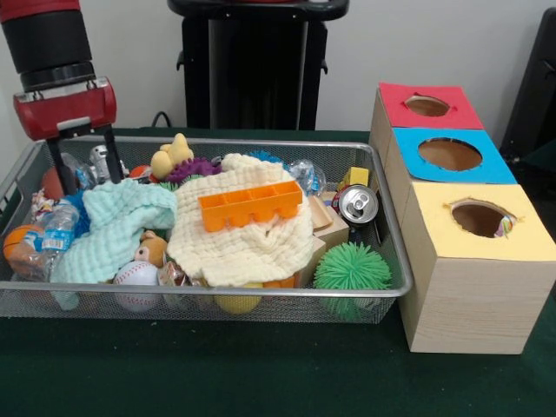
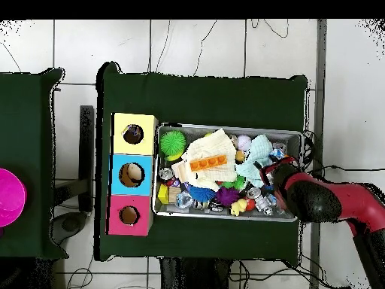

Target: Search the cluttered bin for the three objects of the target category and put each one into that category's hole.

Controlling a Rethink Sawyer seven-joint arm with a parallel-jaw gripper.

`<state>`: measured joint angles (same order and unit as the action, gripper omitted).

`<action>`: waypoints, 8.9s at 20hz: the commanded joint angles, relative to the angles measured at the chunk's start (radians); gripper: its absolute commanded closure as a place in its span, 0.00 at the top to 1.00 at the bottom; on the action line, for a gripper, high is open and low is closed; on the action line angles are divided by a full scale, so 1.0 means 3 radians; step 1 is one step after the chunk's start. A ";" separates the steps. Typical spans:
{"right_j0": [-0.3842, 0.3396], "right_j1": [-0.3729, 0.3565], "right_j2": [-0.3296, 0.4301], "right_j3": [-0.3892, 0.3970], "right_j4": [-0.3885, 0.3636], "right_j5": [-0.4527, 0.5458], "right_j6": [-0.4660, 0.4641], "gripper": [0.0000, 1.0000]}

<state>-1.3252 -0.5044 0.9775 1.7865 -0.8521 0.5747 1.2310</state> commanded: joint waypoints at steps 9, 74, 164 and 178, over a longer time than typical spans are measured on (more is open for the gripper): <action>-0.0062 -0.0672 -0.0295 -0.0006 -0.0275 0.0269 -0.0647 1.00; -0.1048 0.1307 -0.0394 0.0520 -0.0644 -0.0421 -0.1448 1.00; 0.0167 -0.0104 -0.0914 -0.0133 0.0296 -0.0322 -0.1464 1.00; -0.0117 -0.0118 -0.0953 0.0134 -0.0035 -0.0312 -0.1277 1.00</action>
<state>-1.3398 -0.4958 0.6509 1.8178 -0.7810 0.4181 1.0469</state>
